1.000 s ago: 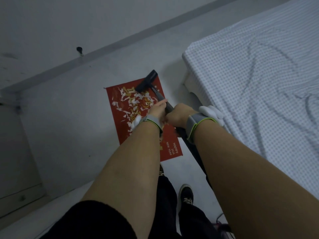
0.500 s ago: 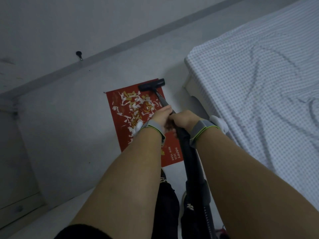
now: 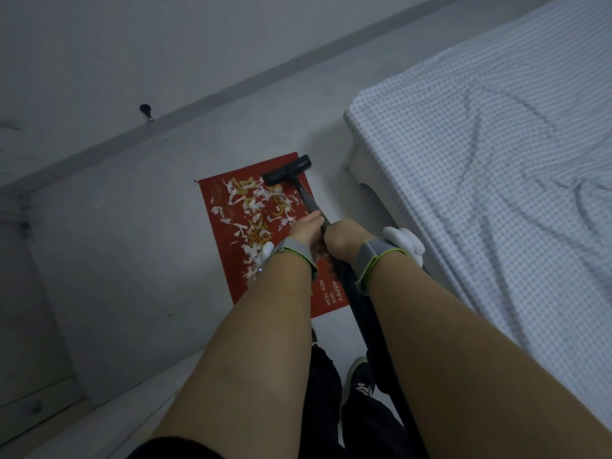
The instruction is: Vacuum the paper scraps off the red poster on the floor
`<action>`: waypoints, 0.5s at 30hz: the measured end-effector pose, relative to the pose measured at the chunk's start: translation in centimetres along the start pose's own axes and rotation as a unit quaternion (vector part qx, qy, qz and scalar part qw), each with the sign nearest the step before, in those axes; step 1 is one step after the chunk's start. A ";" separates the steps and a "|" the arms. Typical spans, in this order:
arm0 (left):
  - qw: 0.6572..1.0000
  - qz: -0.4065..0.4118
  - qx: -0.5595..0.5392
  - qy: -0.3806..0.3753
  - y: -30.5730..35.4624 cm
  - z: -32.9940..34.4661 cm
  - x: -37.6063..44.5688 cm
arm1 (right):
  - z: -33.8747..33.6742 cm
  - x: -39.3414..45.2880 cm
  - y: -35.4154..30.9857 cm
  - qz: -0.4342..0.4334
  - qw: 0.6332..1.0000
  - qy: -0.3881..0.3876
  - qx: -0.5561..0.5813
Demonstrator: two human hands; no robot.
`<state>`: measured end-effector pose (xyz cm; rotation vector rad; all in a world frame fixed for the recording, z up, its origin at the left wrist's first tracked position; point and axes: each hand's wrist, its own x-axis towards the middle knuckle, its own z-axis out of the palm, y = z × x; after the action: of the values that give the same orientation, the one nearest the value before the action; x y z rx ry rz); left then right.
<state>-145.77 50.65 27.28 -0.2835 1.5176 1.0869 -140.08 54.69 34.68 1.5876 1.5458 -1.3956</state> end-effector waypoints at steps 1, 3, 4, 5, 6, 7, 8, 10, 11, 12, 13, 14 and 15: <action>1.000 0.002 -0.001 -0.004 -0.3 0.1 -0.4 | 0.1 0.2 0.5 -0.006 1.000 0.001 -0.019; 1.000 0.004 0.010 -0.004 -0.8 0.2 -0.7 | 0.4 0.0 1.0 -0.010 0.998 0.014 -0.053; 1.000 0.004 0.013 0.000 -1.2 0.3 -0.9 | 0.5 -0.3 1.6 -0.017 0.996 0.021 -0.090; 1.000 -0.001 0.008 0.001 -1.6 0.3 -1.0 | 0.4 -0.2 2.2 -0.026 0.996 0.013 -0.086; 1.000 -0.006 0.003 0.001 -2.0 0.5 -1.4 | 0.3 -0.4 2.6 -0.014 0.997 0.001 -0.070; 1.000 -0.011 0.001 0.003 -2.6 0.7 -1.7 | 0.2 -0.3 3.1 0.009 0.999 -0.019 -0.024; 1.000 -0.016 0.000 0.007 -3.1 1.0 -2.1 | 0.2 -0.5 3.8 0.012 0.999 -0.027 0.024; 1.000 -0.023 -0.001 0.017 -4.4 1.7 -3.4 | 0.0 -0.8 5.7 0.001 0.997 -0.040 0.064; 0.999 -0.026 -0.002 0.019 -4.8 1.7 -3.6 | 0.1 -0.9 6.0 0.007 0.998 -0.046 0.049; 0.999 -0.028 -0.005 0.021 -5.4 2.0 -3.8 | 0.1 -1.3 6.6 0.012 0.998 -0.047 0.028; 0.999 -0.031 -0.007 0.021 -6.1 2.4 -4.1 | -0.1 -1.6 7.4 0.014 0.999 -0.050 0.006; 0.999 -0.033 -0.011 0.020 -6.7 2.7 -4.4 | -0.3 -2.2 8.0 0.017 0.999 -0.046 0.005; 0.999 -0.036 -0.008 0.021 -7.2 3.1 -4.5 | -0.4 -2.4 8.6 0.013 0.999 -0.043 0.003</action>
<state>-137.41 47.31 28.28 -0.3725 1.5253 1.0421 -131.50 52.22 34.57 1.5251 1.4682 -1.4366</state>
